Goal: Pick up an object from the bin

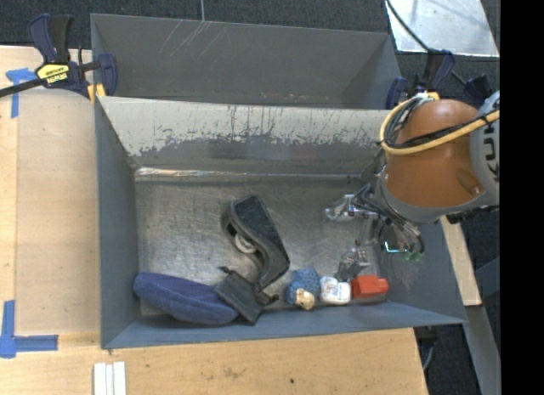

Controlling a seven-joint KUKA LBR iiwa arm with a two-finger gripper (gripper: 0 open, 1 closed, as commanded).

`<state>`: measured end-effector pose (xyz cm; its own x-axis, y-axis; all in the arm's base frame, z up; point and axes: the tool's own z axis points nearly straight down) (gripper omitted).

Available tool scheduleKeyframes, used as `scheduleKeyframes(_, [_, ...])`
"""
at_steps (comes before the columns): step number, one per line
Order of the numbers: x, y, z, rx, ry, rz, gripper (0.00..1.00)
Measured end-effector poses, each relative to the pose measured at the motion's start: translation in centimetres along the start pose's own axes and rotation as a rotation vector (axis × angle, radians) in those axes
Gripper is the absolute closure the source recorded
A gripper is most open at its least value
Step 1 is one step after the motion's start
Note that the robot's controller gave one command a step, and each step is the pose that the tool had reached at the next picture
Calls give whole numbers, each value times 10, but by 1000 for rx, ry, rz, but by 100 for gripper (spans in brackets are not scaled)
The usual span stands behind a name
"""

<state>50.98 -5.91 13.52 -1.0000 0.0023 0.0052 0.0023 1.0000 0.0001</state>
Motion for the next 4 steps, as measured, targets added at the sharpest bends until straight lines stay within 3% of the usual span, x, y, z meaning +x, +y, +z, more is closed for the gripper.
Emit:
scheduleKeyframes(1, [26,61,-7,0,-4,-1,0])
scheduleKeyframes(2, [21,54,47,0,-18,38,0])
scheduleKeyframes(3, [26,55,50,-1,9,36,100])
scheduleKeyframes(4, [9,24,-105,3,-18,-145,100])
